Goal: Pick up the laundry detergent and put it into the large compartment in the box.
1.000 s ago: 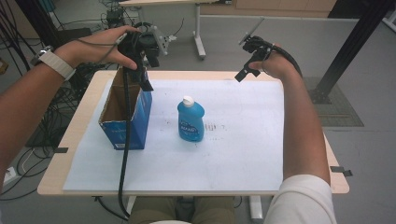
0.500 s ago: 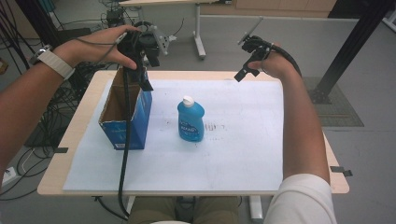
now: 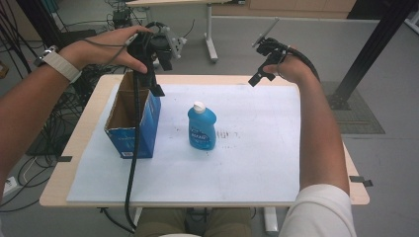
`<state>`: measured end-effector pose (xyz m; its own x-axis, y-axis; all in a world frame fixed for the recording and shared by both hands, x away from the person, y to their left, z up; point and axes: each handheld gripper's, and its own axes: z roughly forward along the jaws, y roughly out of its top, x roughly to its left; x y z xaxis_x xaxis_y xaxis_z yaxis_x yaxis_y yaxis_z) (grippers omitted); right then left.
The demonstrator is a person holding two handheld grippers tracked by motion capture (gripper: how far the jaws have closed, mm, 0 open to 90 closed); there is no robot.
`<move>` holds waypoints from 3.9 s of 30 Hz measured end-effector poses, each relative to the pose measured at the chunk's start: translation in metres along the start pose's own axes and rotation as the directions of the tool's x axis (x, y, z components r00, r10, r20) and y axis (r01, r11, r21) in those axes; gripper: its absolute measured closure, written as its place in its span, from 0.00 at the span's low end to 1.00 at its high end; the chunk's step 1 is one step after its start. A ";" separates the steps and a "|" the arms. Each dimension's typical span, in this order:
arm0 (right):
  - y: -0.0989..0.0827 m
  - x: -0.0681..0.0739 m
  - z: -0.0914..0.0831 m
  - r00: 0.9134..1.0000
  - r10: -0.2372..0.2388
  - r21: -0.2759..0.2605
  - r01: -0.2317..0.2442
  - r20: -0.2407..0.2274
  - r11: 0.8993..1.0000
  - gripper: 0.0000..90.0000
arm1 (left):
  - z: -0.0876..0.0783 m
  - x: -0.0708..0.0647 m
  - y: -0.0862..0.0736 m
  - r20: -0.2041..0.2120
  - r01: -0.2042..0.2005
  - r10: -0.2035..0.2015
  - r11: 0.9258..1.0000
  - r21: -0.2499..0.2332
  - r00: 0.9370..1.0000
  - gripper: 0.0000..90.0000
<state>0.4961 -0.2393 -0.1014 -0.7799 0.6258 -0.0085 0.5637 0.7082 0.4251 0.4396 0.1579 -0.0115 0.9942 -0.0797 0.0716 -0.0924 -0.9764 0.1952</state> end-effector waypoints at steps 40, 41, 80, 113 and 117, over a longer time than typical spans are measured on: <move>0.002 0.000 0.003 1.000 0.001 0.003 -0.001 -0.008 1.000 0.13 | 0.039 0.012 0.050 0.050 -0.093 0.092 0.995 0.027 0.995 0.08; 0.003 0.001 0.003 1.000 0.001 0.003 -0.001 -0.009 1.000 0.13 | 0.040 0.012 0.050 0.049 -0.092 0.091 0.995 0.026 0.995 0.08; -0.001 -0.001 0.003 1.000 0.010 -0.001 -0.010 -0.018 1.000 0.13 | 0.079 0.024 0.074 0.077 -0.178 0.176 0.984 0.026 0.981 0.08; -0.008 0.000 0.005 1.000 0.017 0.006 -0.017 -0.015 1.000 0.13 | 0.101 0.024 0.087 0.078 -0.245 0.241 0.969 0.044 0.967 0.09; -0.008 0.000 0.005 1.000 0.016 0.009 -0.016 -0.014 1.000 0.13 | 0.104 0.024 0.088 0.075 -0.253 0.249 0.966 0.049 0.965 0.08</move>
<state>0.4929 -0.2428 -0.1097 -0.7746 0.6324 0.0115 0.5786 0.7011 0.4167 0.4611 0.0494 -0.0942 0.9410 -0.3356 0.0442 -0.3385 -0.9330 0.1222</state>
